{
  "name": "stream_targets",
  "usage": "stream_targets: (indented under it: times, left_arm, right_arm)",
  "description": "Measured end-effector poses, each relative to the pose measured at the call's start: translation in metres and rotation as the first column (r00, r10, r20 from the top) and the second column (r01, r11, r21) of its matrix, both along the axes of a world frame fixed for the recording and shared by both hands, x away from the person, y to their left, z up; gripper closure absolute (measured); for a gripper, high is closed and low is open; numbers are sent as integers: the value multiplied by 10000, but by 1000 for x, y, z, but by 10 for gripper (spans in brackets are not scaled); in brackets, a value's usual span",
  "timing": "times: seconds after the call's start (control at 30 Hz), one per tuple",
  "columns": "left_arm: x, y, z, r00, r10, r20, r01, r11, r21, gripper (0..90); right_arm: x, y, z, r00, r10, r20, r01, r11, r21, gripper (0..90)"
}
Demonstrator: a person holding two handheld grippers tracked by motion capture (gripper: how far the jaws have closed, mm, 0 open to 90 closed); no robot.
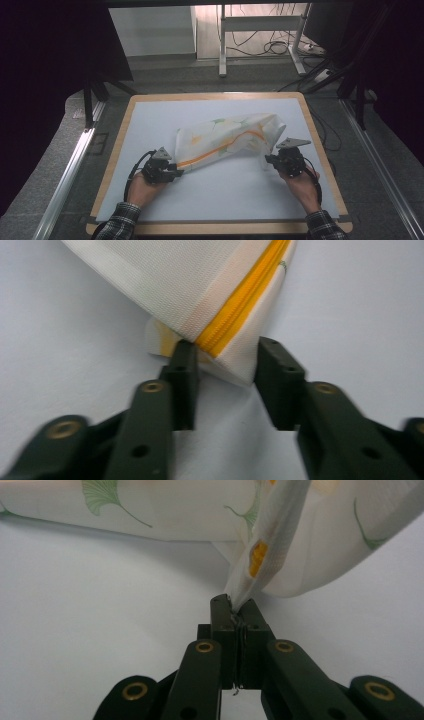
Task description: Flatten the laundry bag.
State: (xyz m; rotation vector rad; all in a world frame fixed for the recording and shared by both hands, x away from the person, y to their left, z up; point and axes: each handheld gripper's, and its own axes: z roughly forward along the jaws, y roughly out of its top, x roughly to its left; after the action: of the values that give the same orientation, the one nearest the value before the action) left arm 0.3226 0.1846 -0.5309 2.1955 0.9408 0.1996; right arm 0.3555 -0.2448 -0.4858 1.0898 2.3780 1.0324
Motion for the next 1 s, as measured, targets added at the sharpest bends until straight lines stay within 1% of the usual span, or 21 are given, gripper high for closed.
stream_targets:
  times: [0.03, 0.1, 0.13, 0.17, 0.23, 0.33, 0.4, 0.43, 0.47, 0.6, 0.63, 0.67, 0.7, 0.77, 0.8, 0.83, 0.87, 0.9, 0.93, 0.97, 1.0]
  left_arm:
    - [0, 0, 1, 10000, -53, 38, 53, 10000, -35, 726]
    - [-2, 0, 6, 9995, -127, 287, 128, 9999, -38, 791]
    - [-3, 1, 10, 9987, -83, 501, 88, 9999, -111, 807]
    - [-4, 3, 14, 9977, -16, 683, 35, 9996, -284, 815]
    - [-6, 9, 24, 9949, 139, 996, -75, 9979, -643, 819]
    - [-9, 18, 34, 9902, 457, 1323, -364, 9968, -713, 819]
    - [-11, 25, 39, 9848, 728, 1577, -646, 9963, -566, 818]
    - [-11, 25, 39, 9848, 728, 1577, -646, 9963, -566, 818]
    - [-13, 34, 46, 9819, 957, 1637, -836, 9933, -795, 817]
    - [-19, 44, 60, 9757, 1225, 1816, -1025, 9880, -1156, 816]
    - [-20, 46, 62, 9767, 1215, 1770, -1006, 9873, -1226, 817]
    - [-21, 47, 65, 9816, 1074, 1577, -884, 9885, -1228, 814]
    - [-23, 48, 66, 9819, 1078, 1557, -898, 9889, -1181, 813]
    - [-24, 49, 66, 9894, 902, 1134, -769, 9902, -1166, 806]
    - [-25, 48, 65, 9898, 881, 1122, -779, 9927, -923, 802]
    - [-25, 48, 65, 9898, 881, 1122, -779, 9927, -923, 799]
    - [-25, 48, 62, 9895, 951, 1085, -884, 9939, -657, 796]
    - [-24, 49, 60, 9908, 933, 979, -873, 9942, -636, 786]
    - [-23, 49, 58, 9910, 953, 940, -903, 9943, -568, 763]
    - [-22, 49, 56, 9904, 1005, 946, -961, 9941, -503, 724]
    - [-21, 50, 54, 9911, 990, 889, -946, 9941, -525, 673]
  right_arm:
    - [0, 0, 0, 10000, 11, -37, -11, 10000, 63, 874]
    - [-1, 0, 2, 9999, 110, -39, -109, 9999, 92, 874]
    - [-2, -1, 3, 9999, 124, -21, -124, 9998, 134, 874]
    - [-2, -1, 5, 9999, 152, 19, -152, 9996, 220, 874]
    - [-5, -4, 9, 9998, 147, 106, -151, 9991, 387, 874]
    - [-9, -10, 16, 9996, 156, 252, -173, 9975, 681, 873]
    - [-13, -16, 20, 9992, 174, 349, -204, 9960, 874, 873]
    - [-13, -16, 20, 9992, 174, 349, -204, 9960, 874, 873]
    - [-17, -22, 25, 9987, 213, 469, -264, 9935, 1103, 873]
    - [-25, -31, 34, 9982, 311, 509, -388, 9866, 1582, 873]
    - [-27, -33, 37, 9977, 343, 583, -439, 9839, 1734, 873]
    - [-28, -34, 39, 9974, 368, 622, -477, 9819, 1833, 873]
    - [-30, -35, 41, 9975, 439, 550, -539, 9793, 1952, 872]
    - [-31, -36, 40, 9976, 627, 300, -675, 9769, 2026, 871]
    - [-31, -36, 39, 9974, 703, 184, -726, 9776, 1977, 871]
    - [-32, -35, 36, 9969, 773, 115, -781, 9791, 1877, 871]
    - [-34, -34, 32, 9969, 785, -32, -766, 9807, 1799, 871]
    - [-34, -34, 31, 9966, 823, -107, -791, 9808, 1784, 871]
    - [-35, -35, 29, 9962, 852, -187, -806, 9810, 1762, 871]
    - [-36, -36, 29, 9961, 856, -217, -805, 9814, 1745, 871]
    - [-38, -37, 30, 9961, 867, -189, -817, 9795, 1840, 871]
